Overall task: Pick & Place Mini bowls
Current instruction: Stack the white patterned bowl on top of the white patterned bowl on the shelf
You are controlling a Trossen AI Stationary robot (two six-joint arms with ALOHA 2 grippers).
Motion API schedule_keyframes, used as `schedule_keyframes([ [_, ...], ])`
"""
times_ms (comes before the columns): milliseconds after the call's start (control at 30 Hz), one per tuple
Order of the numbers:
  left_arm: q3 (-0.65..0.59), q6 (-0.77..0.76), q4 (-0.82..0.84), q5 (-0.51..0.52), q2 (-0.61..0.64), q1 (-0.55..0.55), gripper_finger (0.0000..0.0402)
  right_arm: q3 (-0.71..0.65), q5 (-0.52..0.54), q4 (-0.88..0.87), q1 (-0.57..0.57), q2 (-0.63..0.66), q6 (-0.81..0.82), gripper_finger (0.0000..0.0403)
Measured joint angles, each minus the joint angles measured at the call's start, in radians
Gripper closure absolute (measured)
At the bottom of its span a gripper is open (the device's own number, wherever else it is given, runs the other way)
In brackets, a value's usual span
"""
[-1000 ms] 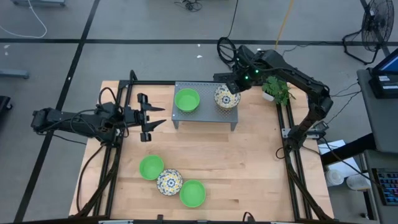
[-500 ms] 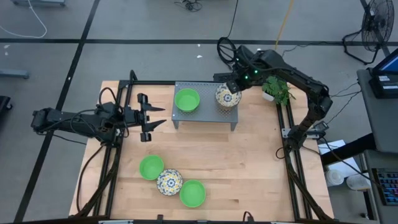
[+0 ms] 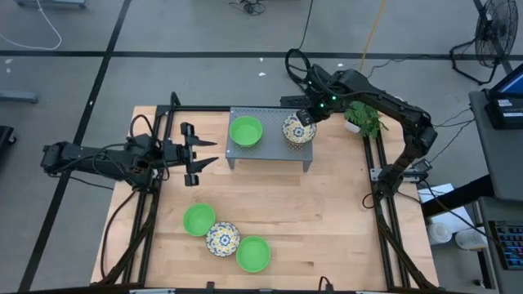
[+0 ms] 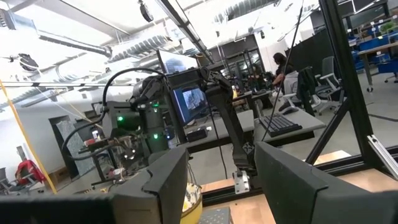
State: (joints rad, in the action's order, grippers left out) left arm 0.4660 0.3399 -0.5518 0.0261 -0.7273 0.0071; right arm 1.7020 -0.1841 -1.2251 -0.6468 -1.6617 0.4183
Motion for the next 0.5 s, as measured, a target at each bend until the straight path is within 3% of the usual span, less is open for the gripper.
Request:
schedule_keyframes([
  [500, 0.000, 0.000, 0.001, 0.000, 0.000, 0.000, 0.0211, -0.002, -0.004, 0.031, 0.000, 0.000, 0.011, 0.0371],
])
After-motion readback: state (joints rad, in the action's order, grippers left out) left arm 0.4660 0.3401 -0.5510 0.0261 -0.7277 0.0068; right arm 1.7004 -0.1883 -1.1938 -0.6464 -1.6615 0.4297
